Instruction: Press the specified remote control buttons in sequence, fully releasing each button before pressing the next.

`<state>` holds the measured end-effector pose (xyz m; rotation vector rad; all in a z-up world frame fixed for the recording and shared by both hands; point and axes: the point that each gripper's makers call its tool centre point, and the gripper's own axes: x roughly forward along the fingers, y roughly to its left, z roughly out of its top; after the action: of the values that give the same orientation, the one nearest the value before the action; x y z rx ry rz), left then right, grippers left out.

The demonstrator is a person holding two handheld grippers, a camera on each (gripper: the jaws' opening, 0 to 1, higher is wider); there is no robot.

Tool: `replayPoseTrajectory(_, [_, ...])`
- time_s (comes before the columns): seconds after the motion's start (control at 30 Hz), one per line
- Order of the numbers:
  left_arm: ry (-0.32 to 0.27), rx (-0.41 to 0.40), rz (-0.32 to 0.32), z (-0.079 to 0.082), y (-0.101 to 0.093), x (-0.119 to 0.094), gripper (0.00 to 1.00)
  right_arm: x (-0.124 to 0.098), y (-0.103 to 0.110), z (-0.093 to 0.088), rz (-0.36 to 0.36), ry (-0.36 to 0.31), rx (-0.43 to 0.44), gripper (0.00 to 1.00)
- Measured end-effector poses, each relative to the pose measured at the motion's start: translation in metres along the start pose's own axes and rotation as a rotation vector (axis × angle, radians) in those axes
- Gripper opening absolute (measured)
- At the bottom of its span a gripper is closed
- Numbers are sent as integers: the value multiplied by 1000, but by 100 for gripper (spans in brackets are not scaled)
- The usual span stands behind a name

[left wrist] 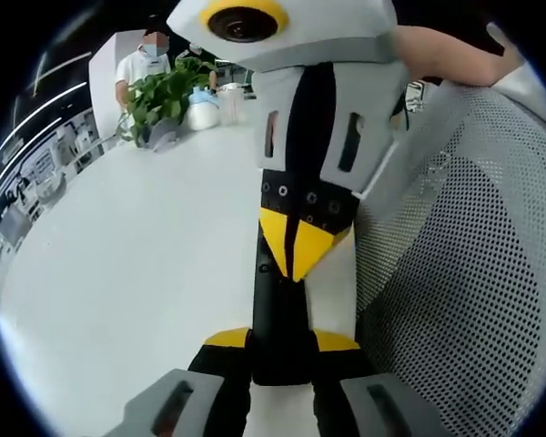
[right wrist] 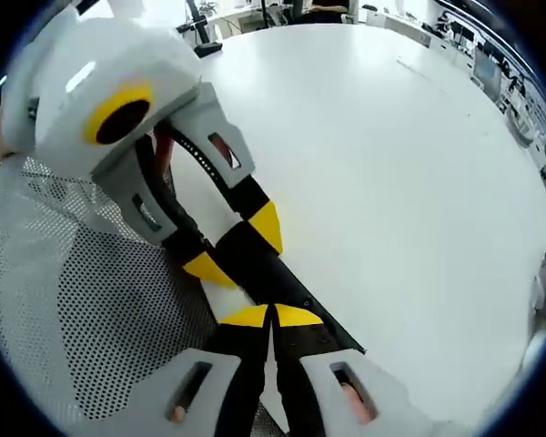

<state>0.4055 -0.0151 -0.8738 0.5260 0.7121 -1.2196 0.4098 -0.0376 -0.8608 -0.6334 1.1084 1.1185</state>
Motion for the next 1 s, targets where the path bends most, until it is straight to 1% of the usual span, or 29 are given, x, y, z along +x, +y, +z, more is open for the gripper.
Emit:
replayPoseTrajectory(0.13, [2, 17, -19, 0, -4, 0, 24, 2, 0, -2, -3, 15, -10, 0])
replayPoseTrajectory(0.4, [8, 33, -38, 0, -8, 2, 24, 3, -2, -3, -12, 23, -25, 0])
replayPoseTrajectory(0.5, [9, 39, -44, 0, -9, 2, 24, 4, -1, -3, -4, 26, -22, 0])
replayPoseTrajectory(0.57, [9, 40, -44, 0, -9, 2, 24, 7, 1, -5, -2, 43, -34, 0])
replayPoseTrajectory(0.6, [10, 41, -44, 0, -9, 2, 24, 5, 1, -4, -8, 36, -46, 0])
replayPoseTrajectory(0.83, [10, 43, -45, 1, -8, 2, 25, 6, -1, -4, -8, 31, -28, 0])
replayPoseTrajectory(1.0, [10, 41, -43, 2, -7, 3, 25, 7, -2, -4, -15, 28, 1, 0])
